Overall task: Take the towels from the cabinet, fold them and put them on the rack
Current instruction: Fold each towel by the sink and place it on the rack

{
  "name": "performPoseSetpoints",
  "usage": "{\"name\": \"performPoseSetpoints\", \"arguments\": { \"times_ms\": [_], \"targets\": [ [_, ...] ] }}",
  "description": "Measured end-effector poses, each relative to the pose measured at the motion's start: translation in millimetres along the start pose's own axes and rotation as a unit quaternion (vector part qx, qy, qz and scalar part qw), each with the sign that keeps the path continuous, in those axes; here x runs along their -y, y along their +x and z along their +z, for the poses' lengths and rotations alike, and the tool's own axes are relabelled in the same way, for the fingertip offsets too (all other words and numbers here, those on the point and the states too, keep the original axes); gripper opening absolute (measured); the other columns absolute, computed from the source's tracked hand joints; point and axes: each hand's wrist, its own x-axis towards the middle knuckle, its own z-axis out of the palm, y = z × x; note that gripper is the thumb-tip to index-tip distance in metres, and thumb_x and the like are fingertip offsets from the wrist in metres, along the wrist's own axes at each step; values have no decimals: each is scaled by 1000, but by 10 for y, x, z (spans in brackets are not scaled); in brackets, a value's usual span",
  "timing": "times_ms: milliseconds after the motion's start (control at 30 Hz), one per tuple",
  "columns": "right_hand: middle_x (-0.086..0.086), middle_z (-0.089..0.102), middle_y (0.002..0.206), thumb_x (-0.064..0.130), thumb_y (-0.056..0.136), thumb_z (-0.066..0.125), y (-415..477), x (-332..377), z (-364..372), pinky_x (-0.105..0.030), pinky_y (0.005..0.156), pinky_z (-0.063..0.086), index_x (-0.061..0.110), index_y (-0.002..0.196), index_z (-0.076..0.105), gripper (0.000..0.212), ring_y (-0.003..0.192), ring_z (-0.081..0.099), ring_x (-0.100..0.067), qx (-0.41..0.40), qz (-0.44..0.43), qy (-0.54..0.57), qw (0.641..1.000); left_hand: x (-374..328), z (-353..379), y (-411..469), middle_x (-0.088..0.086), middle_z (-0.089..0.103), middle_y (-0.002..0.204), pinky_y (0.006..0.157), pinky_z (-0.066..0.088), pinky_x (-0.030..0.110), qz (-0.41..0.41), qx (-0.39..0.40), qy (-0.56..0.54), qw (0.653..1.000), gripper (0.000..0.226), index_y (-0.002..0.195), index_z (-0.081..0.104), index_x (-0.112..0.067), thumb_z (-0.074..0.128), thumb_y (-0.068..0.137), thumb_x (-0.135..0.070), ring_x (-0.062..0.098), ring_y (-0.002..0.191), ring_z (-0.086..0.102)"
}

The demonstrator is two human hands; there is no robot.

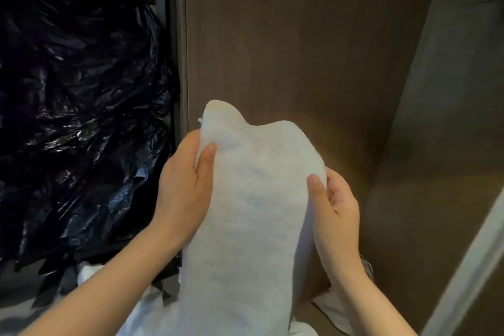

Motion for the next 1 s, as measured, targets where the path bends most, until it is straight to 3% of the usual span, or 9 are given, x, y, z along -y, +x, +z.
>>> {"name": "performPoseSetpoints", "arguments": {
  "times_ms": [100,200,267,367,500,600,700,867,1000],
  "targets": [
    [31,64,102,30,99,57,154,193,-222,-3,77,45,32,127,48,30,97,62,6,-72,-77,-30,994,-157,189,173,-41,57,91,64,39,0,14,9,-55,998,17,110,47,-42,43,102,-27,-14,84,56],
    [33,60,102,17,100,54,377,397,-559,-4,80,45,36,113,53,23,102,60,4,-79,-145,-100,981,-421,438,333,-15,65,78,59,39,3,41,-4,-109,993,41,137,35,-30,50,100,-24,-4,71,60],
    [28,63,99,14,101,52,535,510,-823,-7,84,46,38,102,60,25,103,60,1,-75,-170,-142,972,-638,609,437,-12,63,78,59,38,3,60,11,-119,991,34,130,39,-34,50,99,-23,-1,71,59],
    [32,64,104,24,98,55,737,687,-1207,-13,88,51,42,104,61,20,104,61,3,-77,-187,-172,964,-944,830,609,-14,61,92,67,36,2,110,30,-113,987,16,101,58,-30,50,98,-17,-6,86,54],
    [37,59,117,43,86,67,960,941,-1710,-22,88,55,52,113,56,31,105,62,-3,-76,-201,-205,955,-1372,1029,834,-19,58,99,71,34,0,176,67,-114,976,17,106,64,-31,65,89,-27,-11,90,52],
    [33,56,123,38,85,70,1184,1058,-2118,-19,92,50,38,130,54,48,111,58,1,-54,-239,-221,944,-1674,1199,981,-23,53,108,76,35,0,215,114,-104,964,55,121,58,-38,79,72,-50,-9,99,51],
    [22,57,122,28,85,72,1487,1125,-2478,-10,93,43,23,137,51,56,113,53,10,-47,-292,-245,923,-1958,1408,1129,-22,47,113,78,38,3,257,138,-83,953,85,131,50,-39,86,56,-58,-5,105,49],
    [8,58,121,20,84,73,1967,1205,-2948,-2,91,37,15,141,48,62,111,48,17,-47,-346,-264,899,-2405,1741,1362,-13,42,115,80,45,15,309,135,-41,940,90,136,42,-42,82,56,-58,5,104,48],
    [-1,60,114,20,85,74,2374,1277,-3228,-8,85,44,16,140,50,60,102,55,-3,-71,-369,-273,886,-2722,1977,1598,-9,40,113,77,36,5,339,116,-18,934,85,138,42,-38,87,65,-39,-3,103,44]
  ]
}}
